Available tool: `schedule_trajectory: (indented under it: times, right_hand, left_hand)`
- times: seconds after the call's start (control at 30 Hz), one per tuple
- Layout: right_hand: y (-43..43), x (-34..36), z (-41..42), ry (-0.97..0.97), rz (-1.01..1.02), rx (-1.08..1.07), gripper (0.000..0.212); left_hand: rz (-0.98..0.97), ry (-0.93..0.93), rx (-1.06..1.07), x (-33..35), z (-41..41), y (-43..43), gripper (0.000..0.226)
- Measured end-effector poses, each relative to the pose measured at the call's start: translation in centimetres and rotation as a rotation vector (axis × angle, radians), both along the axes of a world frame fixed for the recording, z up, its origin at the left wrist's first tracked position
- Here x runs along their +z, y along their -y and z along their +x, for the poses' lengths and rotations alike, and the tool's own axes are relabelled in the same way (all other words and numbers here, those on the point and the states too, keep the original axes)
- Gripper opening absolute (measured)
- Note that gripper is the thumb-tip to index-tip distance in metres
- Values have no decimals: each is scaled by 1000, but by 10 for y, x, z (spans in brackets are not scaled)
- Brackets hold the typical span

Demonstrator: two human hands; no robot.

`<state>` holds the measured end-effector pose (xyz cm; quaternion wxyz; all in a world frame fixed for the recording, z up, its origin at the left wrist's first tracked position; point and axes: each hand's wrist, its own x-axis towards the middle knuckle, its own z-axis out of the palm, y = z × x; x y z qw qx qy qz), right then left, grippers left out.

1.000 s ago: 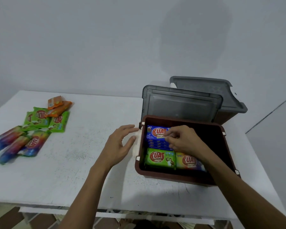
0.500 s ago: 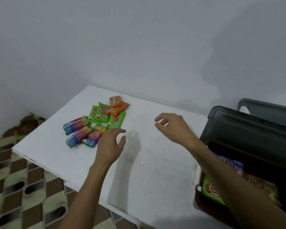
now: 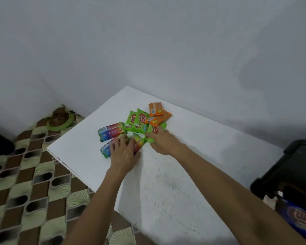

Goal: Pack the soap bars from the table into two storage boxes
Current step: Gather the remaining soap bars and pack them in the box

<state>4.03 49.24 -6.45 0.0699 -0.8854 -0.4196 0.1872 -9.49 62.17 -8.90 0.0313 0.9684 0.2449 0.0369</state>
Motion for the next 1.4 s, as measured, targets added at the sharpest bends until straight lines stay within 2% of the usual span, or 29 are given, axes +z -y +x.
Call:
schedule_trajectory:
  times: [0.1,0.2,0.4,0.43,0.53,0.57,0.63,0.7,0.77,0.87,1.07,1.13,1.2,1.4]
  right_hand:
    - [-9,-8,1,32,-63,-23,47]
    - [-7,-12,0,40,6,-38,36]
    - [28,-16,2,62,76,-114,16]
    - [34,-18,2,39,91,-136,20]
    - [54,-14,4,-90,162,-265,58]
    - [61,-13,5,-104,164,-292,65]
    - [77,-6,6,-139,184,-342,66]
    - [92,3,4,-222,290,-415,57]
    - [108,11,2,-297,415,-483,46]
    - [130,23,-4,-283,551,-554,36]
    - [186,42,-23,-329,864,-682,18]
    - [206,53,-30,-368,949,-696,13]
    - [229,67,-40,-380,1012,-671,15]
    - [298,102,-74,-320,1085,-687,20]
  left_hand:
    - [53,-24,10,-2,9,-3,64]
    - [57,-47,48,-2,18,0,63]
    - [-130,-121,88,8,32,5,70]
    - [-150,-130,58,11,33,7,71]
    - [-148,-155,-36,12,32,21,70]
    - [-148,-167,-62,12,32,26,70]
    - [-177,-165,-103,11,31,37,71]
    - [-217,-100,-121,14,30,47,71]
    - [-309,8,-117,20,29,57,72]
    - [-477,113,-97,34,28,69,70]
    - [-854,330,13,53,24,101,41]
    - [-922,384,39,57,23,114,33]
    - [-977,406,65,60,23,128,29]
    - [-1200,431,81,76,28,184,43]
